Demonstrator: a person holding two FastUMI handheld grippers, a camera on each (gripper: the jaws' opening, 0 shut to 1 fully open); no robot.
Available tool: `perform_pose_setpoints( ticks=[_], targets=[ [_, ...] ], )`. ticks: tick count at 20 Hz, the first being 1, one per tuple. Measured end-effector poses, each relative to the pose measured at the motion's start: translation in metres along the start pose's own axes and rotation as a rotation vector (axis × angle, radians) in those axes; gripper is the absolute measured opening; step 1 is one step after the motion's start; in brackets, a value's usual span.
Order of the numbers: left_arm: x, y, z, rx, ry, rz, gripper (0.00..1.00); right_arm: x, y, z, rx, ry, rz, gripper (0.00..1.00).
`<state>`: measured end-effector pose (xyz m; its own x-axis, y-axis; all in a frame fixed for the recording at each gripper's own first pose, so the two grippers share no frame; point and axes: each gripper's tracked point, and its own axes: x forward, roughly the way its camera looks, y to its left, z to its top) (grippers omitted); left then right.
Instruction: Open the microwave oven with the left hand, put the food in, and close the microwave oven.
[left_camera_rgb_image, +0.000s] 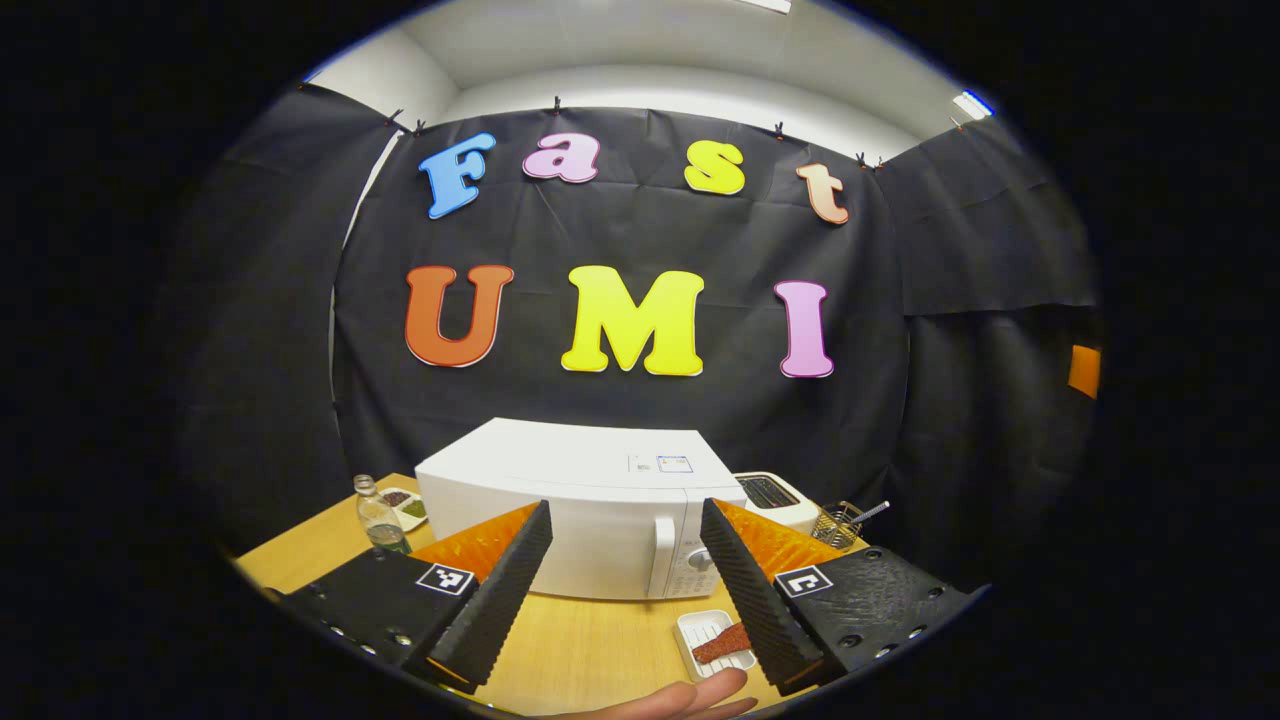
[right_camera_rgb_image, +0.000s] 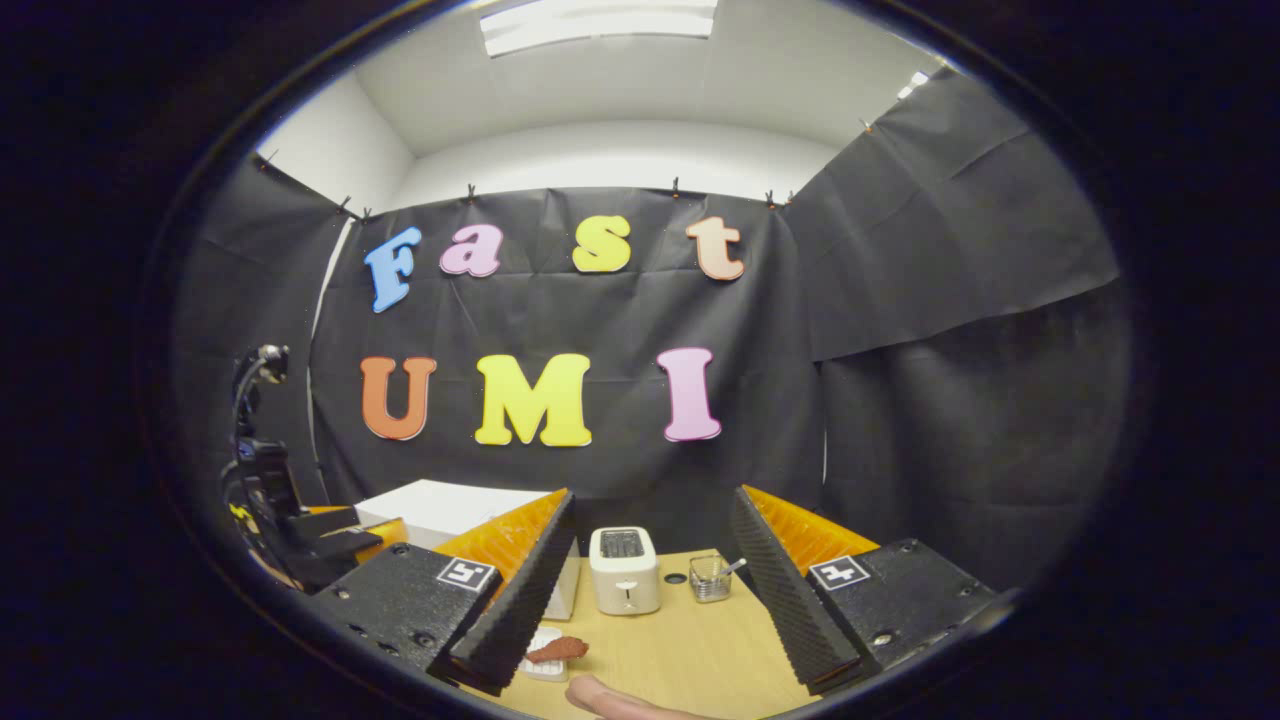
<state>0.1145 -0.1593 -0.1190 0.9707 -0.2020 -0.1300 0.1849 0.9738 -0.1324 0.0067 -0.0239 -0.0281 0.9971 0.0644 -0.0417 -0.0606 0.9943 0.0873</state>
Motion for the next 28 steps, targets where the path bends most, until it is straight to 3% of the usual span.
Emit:
perform_pose_setpoints(
  ticks=[3, 13, 18, 20, 21, 23, 24, 26, 27, 28],
  targets=[
    [0.028, -0.007, -0.034, -0.02, 0.021, -0.021, 0.94, 0.006, 0.0, -0.006, 0.028, 0.015, 0.022, 0.99],
    [0.12, -0.003, -0.121, 0.049, 0.071, 0.065, 0.94, 0.007, -0.016, -0.018, 0.024, 0.025, 0.047, 0.99],
    [0.149, -0.009, -0.153, 0.014, 0.121, 0.056, 0.94, -0.006, -0.039, -0.01, -0.027, -0.017, 0.018, 0.99],
    [0.155, -0.02, -0.153, -0.025, 0.107, 0.01, 0.94, -0.011, -0.042, -0.006, -0.034, -0.046, 0.023, 0.99],
    [0.162, -0.02, -0.147, -0.045, 0.069, 0.006, 0.89, -0.011, -0.044, -0.008, -0.038, -0.053, 0.021, 0.99],
    [0.162, -0.017, -0.155, -0.052, 0.095, 0.054, 0.46, -0.012, -0.047, -0.01, -0.041, -0.047, 0.019, 0.99],
    [0.165, -0.014, -0.155, -0.006, 0.091, 0.052, 0.48, -0.013, -0.047, -0.011, -0.042, -0.042, 0.021, 0.99],
    [0.164, -0.015, -0.162, 0.036, 0.144, 0.057, 0.42, -0.018, -0.044, -0.009, -0.039, -0.04, 0.027, 0.99],
    [0.165, -0.014, -0.163, 0.047, 0.151, 0.072, 0.28, -0.02, -0.043, -0.008, -0.038, -0.042, 0.028, 0.99],
    [0.163, -0.012, -0.163, 0.051, 0.164, 0.076, 0.28, -0.024, -0.043, -0.007, -0.041, -0.043, 0.028, 0.99]
  ],
)
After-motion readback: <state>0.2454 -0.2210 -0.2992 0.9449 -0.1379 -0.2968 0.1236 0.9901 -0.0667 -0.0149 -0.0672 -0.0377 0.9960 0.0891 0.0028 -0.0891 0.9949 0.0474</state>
